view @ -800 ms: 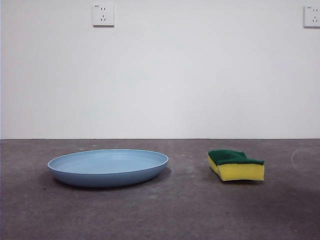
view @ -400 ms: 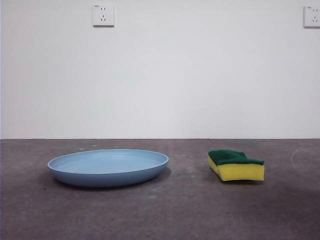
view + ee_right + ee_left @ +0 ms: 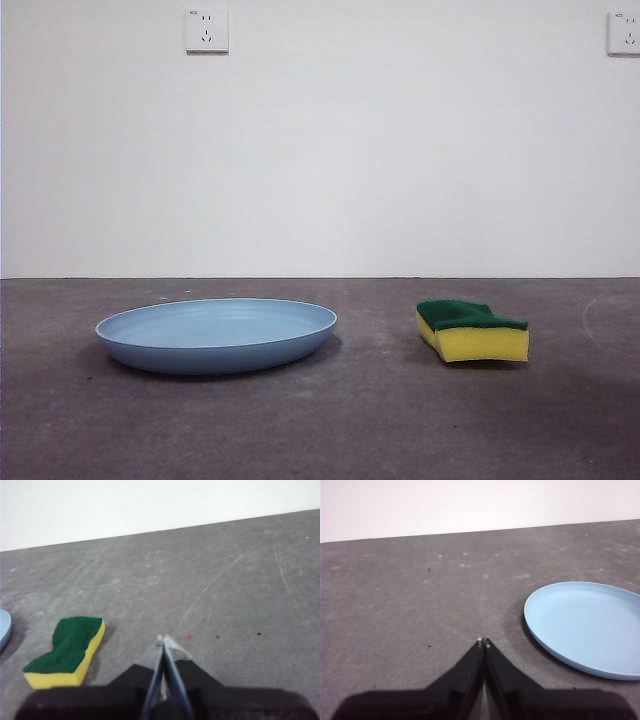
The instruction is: Pick up the plate,pick up the cloth,clean the plate with the cloth
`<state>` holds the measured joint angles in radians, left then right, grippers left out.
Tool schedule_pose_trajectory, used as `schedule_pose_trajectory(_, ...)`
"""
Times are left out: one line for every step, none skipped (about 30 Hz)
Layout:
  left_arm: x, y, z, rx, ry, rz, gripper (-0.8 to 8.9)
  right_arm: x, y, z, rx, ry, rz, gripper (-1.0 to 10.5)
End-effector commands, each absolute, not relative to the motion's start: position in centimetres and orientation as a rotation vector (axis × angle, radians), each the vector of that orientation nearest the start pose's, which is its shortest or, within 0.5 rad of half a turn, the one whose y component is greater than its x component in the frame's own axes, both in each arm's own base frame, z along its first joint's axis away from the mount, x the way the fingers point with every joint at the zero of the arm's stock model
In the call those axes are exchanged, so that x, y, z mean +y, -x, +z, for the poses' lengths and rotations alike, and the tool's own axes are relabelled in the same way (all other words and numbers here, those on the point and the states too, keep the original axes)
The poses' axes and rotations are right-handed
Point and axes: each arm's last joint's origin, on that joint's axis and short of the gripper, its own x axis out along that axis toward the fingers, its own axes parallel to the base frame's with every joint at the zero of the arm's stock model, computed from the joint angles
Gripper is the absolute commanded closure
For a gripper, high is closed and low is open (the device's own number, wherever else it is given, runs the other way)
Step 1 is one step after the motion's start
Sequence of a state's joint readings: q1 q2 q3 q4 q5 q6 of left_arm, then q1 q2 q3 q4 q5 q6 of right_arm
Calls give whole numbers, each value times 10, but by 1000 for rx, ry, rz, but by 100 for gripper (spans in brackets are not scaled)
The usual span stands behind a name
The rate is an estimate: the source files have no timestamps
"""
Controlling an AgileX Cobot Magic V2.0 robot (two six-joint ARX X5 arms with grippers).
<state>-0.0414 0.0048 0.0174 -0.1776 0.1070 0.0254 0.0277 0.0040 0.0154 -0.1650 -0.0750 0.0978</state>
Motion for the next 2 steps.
schedule_pose_trajectory(-7, -96, 148, 174, -14, -147, 817, 5, -96, 148, 179, -111, 89, 945)
schedule_pose_trajectory(-7, -96, 148, 174, -14, -147, 817, 5, -96, 148, 179, -111, 89, 945)
